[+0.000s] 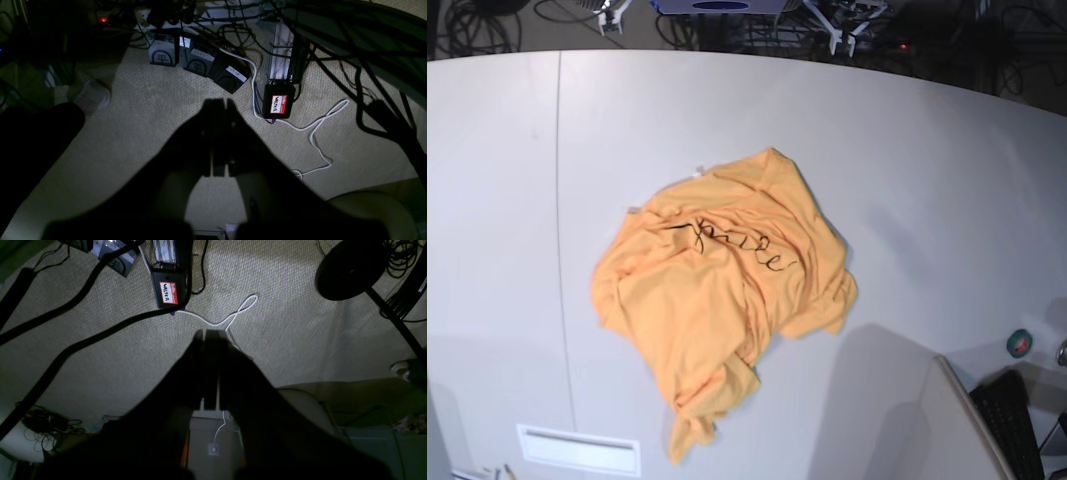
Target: Layout the t-shirt on the table in an organized manner, then fold the t-shirt properly
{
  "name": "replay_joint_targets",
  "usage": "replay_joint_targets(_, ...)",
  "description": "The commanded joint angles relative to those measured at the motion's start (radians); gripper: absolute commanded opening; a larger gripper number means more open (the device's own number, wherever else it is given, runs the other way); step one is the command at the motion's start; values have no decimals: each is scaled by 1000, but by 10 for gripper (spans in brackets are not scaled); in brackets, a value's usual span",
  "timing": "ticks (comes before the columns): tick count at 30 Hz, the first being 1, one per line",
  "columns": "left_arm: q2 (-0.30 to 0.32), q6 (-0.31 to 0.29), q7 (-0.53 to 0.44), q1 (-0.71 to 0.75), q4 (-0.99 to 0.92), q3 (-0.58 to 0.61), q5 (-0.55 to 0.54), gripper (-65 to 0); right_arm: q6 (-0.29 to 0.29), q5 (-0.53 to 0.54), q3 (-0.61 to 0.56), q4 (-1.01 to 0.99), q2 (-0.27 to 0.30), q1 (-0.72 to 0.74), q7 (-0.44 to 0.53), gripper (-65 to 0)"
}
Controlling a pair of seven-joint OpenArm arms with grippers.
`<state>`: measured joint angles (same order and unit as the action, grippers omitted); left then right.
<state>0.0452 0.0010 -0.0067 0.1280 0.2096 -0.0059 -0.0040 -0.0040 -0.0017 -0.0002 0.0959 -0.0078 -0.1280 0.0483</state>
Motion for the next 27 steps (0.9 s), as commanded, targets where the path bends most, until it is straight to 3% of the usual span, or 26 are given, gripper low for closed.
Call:
replay_joint_targets(1,3,4,0,5,3,-3,-1,-650,-4,-2,-2,-3,4,-5,-6,-650)
replay_joint_targets(9,3,4,0,5,1,-3,-3,-650,-4,-2,-2,-2,4,-5,-5,-650)
replay_joint_targets(10,3,4,0,5,1,-3,-3,-650,-4,-2,-2,-2,4,-6,-5,-588)
replay_joint_targets(13,3,4,0,5,1,-3,-3,-650,-4,-2,-2,0,4,-6,0,-324)
replay_joint_targets(14,3,4,0,5,1,-3,-3,-650,-4,-2,-2,0,4,-9,0,-281)
replay_joint_targets(16,3,4,0,5,1,-3,-3,-650,-3,-2,-2,1,4,-14,0,-326)
replay_joint_targets(18,3,4,0,5,1,-3,-3,-650,-3,-2,-2,1,4,-14,0,-485)
replay_joint_targets(19,3,4,0,5,1,-3,-3,-650,-3,-2,-2,1,4,-14,0,-605)
replay_joint_targets(20,3,4,0,5,1,-3,-3,-650,-3,-2,-2,1,4,-14,0,-650)
replay_joint_targets(27,5,4,0,5,1,-3,-3,-650,-3,-2,-2,1,4,-14,0,-650)
